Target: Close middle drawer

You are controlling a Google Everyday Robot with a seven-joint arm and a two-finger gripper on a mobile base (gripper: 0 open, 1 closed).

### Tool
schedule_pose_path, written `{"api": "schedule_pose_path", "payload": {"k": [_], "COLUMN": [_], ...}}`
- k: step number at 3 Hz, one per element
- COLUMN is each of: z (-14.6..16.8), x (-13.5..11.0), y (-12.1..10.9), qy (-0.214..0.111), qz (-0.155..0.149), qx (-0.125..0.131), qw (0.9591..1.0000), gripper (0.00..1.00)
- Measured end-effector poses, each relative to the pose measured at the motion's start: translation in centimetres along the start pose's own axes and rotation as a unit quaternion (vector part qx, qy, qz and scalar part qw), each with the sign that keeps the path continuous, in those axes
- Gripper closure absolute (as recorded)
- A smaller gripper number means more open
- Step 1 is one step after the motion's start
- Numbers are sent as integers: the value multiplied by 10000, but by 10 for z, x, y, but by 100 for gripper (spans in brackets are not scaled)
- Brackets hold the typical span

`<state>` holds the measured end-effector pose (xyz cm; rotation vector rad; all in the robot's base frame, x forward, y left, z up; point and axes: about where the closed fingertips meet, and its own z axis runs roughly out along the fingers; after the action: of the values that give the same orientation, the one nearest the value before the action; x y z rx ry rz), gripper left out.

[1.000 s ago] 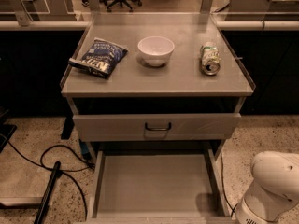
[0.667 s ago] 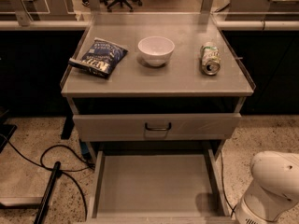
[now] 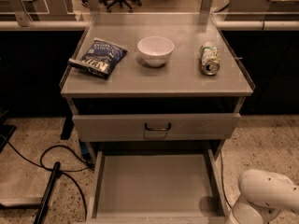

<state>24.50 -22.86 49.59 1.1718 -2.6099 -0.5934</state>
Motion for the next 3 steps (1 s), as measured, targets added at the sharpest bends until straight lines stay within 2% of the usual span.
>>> {"api": "schedule_pose_path", "payload": {"k": [1, 3], "z": [23, 29], "x": [-5, -28], "y": [-12, -38], "qy": [-106, -356], "qz": [155, 433], "qx": [-70, 126], "qw": [9998, 9984], "gripper": [100, 100]}}
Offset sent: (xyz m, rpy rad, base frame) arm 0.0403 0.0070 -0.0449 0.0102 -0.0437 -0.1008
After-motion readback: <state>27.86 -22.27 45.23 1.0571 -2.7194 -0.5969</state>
